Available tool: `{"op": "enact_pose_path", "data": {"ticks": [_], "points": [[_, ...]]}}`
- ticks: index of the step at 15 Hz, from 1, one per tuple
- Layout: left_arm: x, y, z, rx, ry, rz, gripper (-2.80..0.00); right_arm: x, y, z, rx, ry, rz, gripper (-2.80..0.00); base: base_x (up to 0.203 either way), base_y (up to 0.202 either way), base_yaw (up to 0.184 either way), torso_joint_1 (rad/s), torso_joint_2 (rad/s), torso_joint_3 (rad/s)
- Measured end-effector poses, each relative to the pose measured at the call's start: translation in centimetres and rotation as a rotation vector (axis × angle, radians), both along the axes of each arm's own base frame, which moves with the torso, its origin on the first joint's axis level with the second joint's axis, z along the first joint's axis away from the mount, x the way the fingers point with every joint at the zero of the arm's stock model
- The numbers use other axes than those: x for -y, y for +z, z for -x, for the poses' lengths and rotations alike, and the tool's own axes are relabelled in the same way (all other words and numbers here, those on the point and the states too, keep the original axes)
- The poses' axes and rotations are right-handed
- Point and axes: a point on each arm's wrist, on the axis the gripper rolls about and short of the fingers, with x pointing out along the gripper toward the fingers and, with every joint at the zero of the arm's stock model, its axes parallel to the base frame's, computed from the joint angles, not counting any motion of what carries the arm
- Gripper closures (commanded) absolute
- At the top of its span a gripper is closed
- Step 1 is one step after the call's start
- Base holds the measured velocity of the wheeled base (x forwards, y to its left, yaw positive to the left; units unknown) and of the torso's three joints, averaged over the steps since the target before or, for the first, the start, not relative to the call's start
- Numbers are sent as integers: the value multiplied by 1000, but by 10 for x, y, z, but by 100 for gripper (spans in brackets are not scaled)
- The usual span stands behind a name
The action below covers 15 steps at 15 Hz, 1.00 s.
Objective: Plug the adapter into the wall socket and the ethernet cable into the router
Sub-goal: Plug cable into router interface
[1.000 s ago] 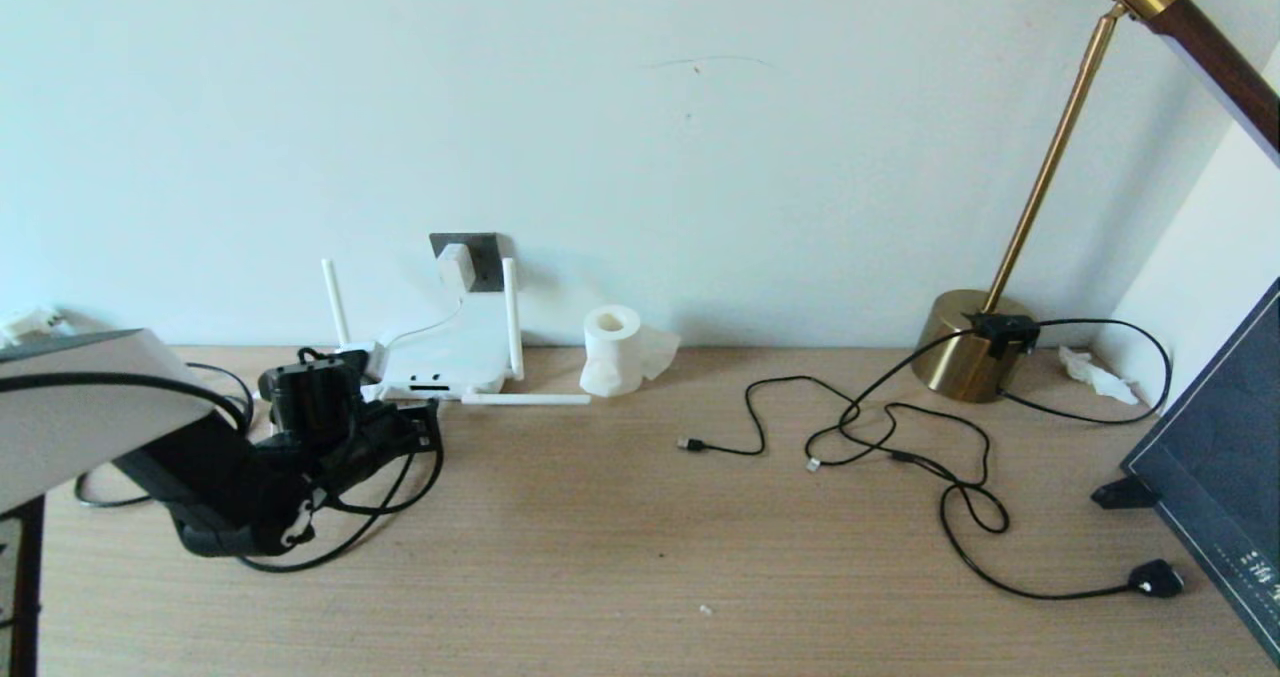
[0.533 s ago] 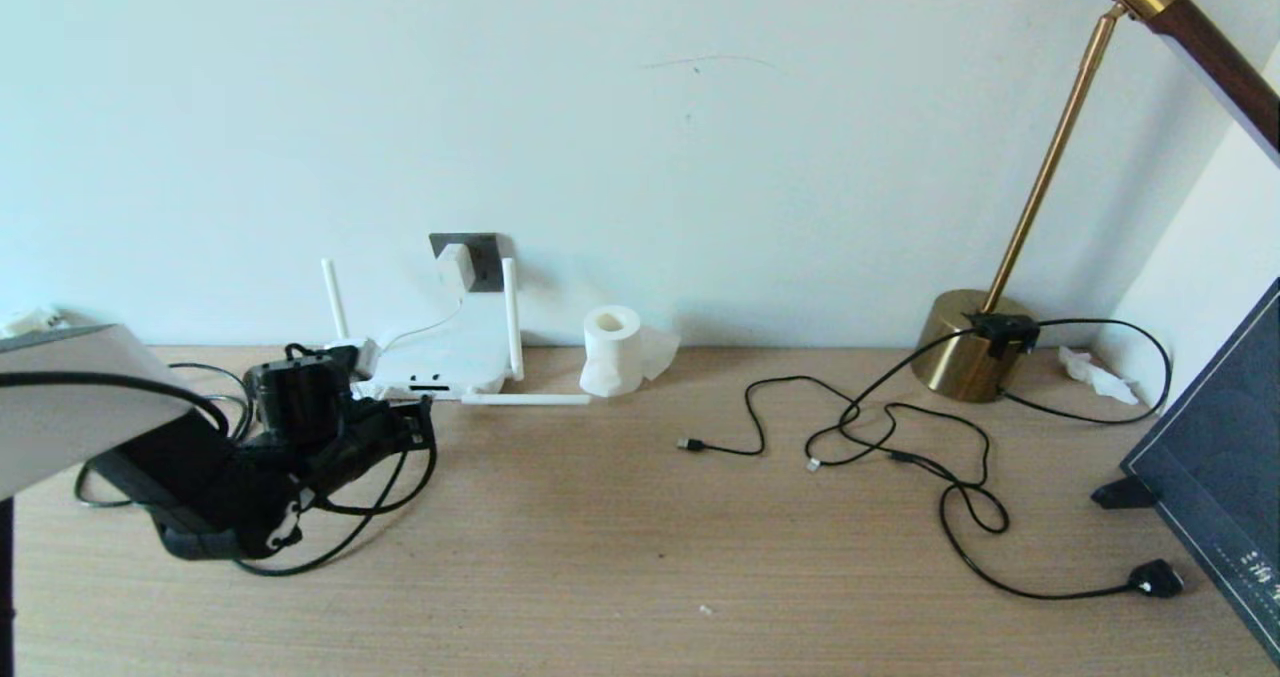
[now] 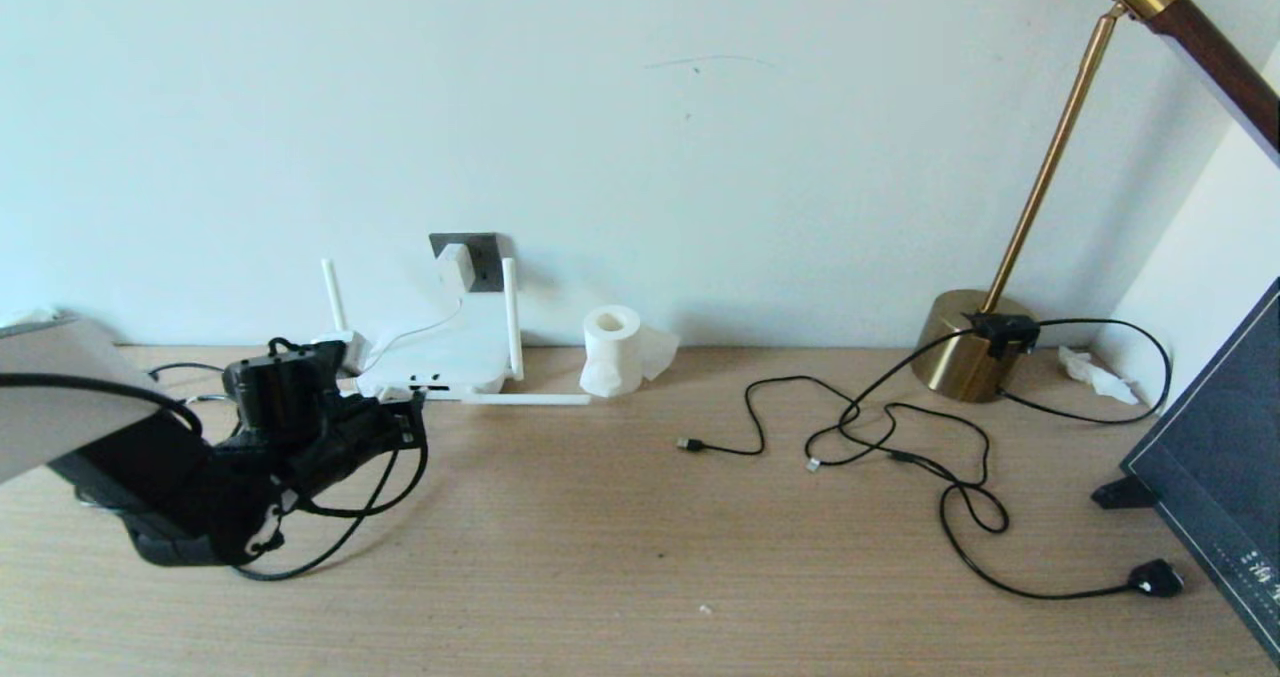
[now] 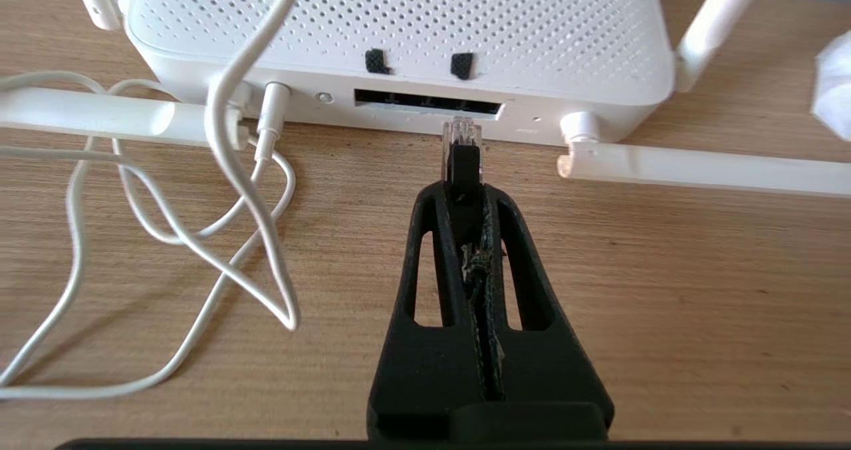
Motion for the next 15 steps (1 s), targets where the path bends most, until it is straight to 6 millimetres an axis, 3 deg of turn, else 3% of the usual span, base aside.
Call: {"op": "enact_pose_path", "data": {"ticks": [5,15], "points": [[-6,5,2,7,-8,1,0,0,0,0,0,0,0,0,0,0,0,0,0,0],[-12,-5,-2,-16,1,3,0,0,0,0,0,0,0,0,0,0,0,0,0,0]]}}
